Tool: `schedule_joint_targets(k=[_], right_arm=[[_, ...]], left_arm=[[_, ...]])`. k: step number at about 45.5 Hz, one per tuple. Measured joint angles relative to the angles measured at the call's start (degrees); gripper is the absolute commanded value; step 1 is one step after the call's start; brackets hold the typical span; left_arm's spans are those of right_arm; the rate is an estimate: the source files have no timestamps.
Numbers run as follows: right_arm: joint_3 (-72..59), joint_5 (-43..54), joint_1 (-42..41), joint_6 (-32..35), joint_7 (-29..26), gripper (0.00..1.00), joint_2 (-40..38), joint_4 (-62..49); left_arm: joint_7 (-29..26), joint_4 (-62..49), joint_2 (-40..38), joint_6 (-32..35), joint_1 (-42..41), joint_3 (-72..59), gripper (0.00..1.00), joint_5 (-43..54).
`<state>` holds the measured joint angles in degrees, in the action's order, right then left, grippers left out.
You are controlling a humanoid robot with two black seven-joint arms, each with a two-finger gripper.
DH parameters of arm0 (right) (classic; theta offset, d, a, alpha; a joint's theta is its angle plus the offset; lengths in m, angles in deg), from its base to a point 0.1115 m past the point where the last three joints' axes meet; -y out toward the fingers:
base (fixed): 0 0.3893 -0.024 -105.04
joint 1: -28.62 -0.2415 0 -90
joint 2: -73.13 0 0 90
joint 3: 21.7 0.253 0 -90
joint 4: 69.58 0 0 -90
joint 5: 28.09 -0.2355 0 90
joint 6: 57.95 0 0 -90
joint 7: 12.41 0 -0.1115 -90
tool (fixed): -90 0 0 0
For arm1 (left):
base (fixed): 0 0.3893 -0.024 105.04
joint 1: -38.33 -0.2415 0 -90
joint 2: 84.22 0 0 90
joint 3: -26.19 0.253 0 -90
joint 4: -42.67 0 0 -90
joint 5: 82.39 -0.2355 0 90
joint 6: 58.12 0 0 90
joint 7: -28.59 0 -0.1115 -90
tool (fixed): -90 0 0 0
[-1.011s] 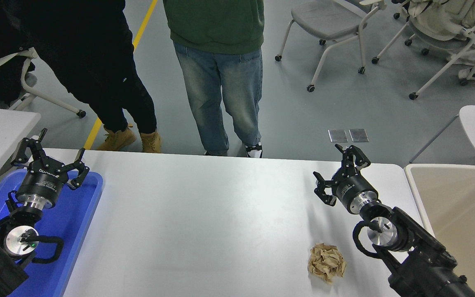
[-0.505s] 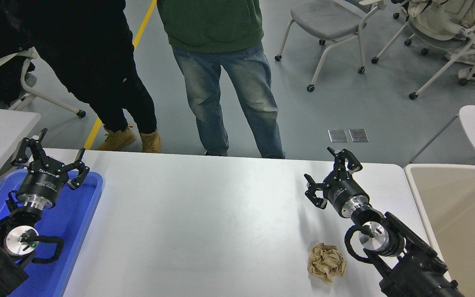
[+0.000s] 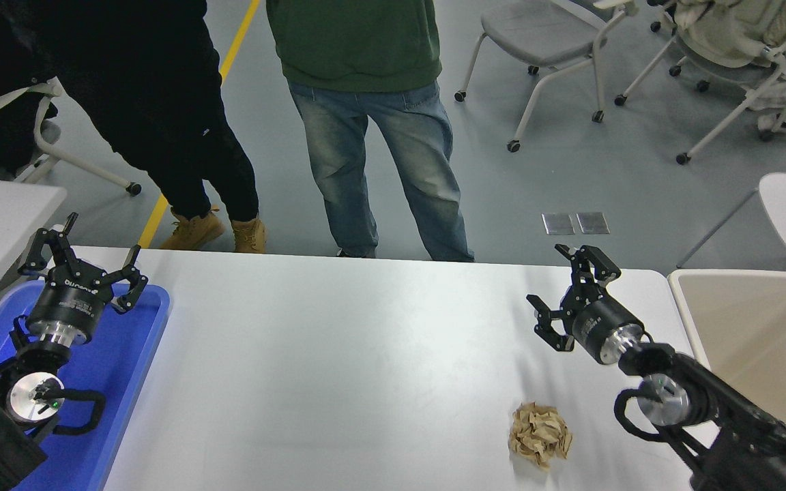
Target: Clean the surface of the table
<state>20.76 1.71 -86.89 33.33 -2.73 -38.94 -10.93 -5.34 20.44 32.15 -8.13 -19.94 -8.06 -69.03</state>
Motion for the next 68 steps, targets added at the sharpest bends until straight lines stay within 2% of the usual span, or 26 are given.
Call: schedule_joint_targets(k=[17, 23, 35, 49, 68], right_arm=[[-20.44, 19.41, -6.01, -3.38, -1.53, 1.00, -16.75, 13.41], [-31.30, 24.34, -12.87, -3.66, -2.72, 1.00, -23.67, 19.27], [-50.92, 29.40, -26.07, -3.50, -4.60, 1.00, -29.48, 25.33], [-64.58, 32.86, -32.44, -3.33, -7.32, 1.00, -27.01, 27.28], [-69.00, 33.23, -34.20, -3.36, -9.18, 1.00, -18.18, 24.13]], left_arm=[[0.00, 0.00, 0.00, -0.07, 0.00, 0.00, 1.00, 0.01], [0.00, 0.00, 0.00, -0.07, 0.01, -0.02, 1.00, 0.01], [0.00, -0.01, -0.01, -0.07, 0.01, -0.02, 1.00, 0.00], [0.00, -0.01, 0.00, -0.06, 0.05, -0.03, 1.00, 0.00], [0.00, -0.01, 0.00, -0.06, 0.06, -0.03, 1.00, 0.00]])
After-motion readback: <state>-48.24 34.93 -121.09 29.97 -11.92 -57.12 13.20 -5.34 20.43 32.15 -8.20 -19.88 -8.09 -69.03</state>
